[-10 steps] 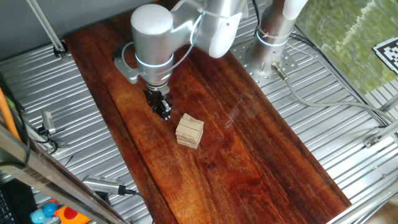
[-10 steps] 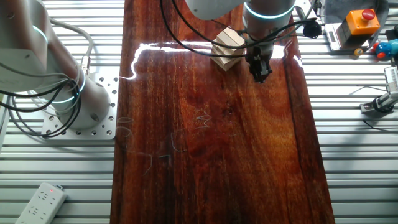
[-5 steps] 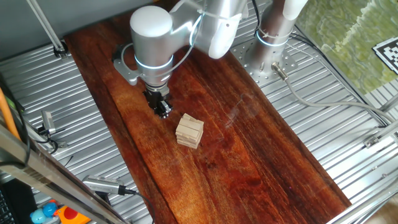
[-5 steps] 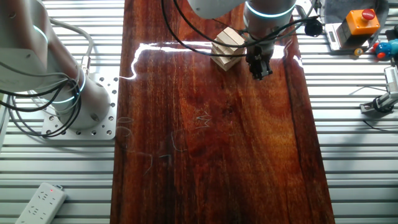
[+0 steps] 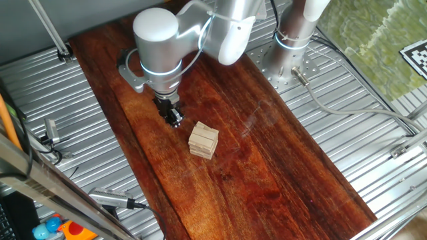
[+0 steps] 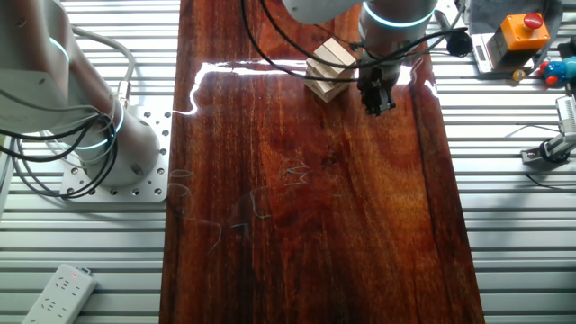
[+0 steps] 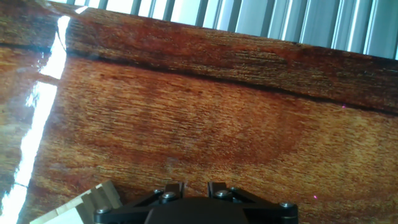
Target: Play Jenga
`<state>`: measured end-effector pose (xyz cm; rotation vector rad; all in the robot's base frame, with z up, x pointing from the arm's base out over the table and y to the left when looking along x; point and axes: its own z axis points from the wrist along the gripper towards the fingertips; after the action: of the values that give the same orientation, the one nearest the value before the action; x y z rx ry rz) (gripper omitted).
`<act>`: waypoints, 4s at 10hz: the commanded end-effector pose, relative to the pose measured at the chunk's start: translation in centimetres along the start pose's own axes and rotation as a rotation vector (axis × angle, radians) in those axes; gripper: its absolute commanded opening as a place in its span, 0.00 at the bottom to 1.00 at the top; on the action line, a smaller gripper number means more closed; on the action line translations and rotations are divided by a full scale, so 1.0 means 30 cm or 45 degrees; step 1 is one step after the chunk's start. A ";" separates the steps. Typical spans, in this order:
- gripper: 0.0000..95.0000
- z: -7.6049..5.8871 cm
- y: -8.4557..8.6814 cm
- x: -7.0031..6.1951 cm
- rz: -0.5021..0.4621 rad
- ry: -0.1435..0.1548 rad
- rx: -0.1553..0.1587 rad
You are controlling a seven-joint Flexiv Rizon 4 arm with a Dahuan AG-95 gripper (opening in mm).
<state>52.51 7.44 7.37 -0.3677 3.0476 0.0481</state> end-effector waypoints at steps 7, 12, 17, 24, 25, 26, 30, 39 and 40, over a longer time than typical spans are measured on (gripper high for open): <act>0.20 -0.003 0.001 0.003 0.024 0.007 0.007; 0.20 -0.003 0.001 0.003 -0.004 0.009 -0.005; 0.20 -0.003 0.001 0.003 -0.041 0.038 0.004; 0.20 0.001 -0.001 0.005 0.016 0.063 0.017; 0.20 0.000 -0.001 0.005 0.014 0.056 0.007; 0.20 -0.003 0.000 0.006 0.016 0.045 -0.017; 0.20 -0.010 0.002 0.029 0.023 0.024 -0.061; 0.20 0.004 0.029 0.039 0.044 0.062 -0.095; 0.20 0.004 0.029 0.039 0.025 0.105 -0.083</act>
<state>51.13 7.99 7.26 -0.3300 3.1159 0.1593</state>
